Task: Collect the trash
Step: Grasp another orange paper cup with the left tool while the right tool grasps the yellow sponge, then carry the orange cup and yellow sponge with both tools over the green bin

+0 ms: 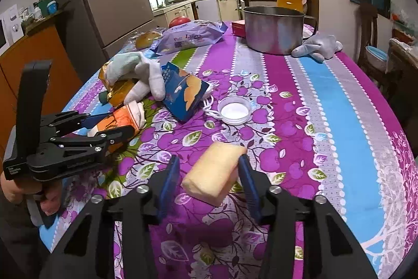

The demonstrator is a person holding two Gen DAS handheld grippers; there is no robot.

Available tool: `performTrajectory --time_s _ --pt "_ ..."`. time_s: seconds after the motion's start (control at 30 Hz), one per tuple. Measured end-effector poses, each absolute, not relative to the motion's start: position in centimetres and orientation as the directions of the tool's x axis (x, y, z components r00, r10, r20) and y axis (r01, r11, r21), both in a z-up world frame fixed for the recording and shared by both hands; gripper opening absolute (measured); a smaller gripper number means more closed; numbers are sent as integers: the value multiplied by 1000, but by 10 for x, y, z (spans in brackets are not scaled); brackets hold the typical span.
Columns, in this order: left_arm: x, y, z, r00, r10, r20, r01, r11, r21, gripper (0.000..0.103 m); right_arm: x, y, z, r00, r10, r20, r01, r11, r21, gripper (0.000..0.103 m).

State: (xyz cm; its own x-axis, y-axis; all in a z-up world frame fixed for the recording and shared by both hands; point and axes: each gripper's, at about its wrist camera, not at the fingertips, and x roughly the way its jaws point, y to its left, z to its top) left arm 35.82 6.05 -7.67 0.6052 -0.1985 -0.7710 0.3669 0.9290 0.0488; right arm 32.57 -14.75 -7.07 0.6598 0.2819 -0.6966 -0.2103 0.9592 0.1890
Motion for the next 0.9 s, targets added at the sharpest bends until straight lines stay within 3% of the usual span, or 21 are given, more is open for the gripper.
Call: performTrajectory --time_s 0.23,0.5,0.9 --pt "353 57 -79 625 -164 -763 345 935 82 45 324 -146 -83 650 270 -710 -196 963 187 44" --pt "346 52 -74 635 -143 -759 306 949 77 38 320 -147 -80 664 269 -698 -203 963 178 37" --pt "300 33 -44 728 -157 -668 242 969 36 34 284 -156 -44 777 265 -571 -251 962 106 35"
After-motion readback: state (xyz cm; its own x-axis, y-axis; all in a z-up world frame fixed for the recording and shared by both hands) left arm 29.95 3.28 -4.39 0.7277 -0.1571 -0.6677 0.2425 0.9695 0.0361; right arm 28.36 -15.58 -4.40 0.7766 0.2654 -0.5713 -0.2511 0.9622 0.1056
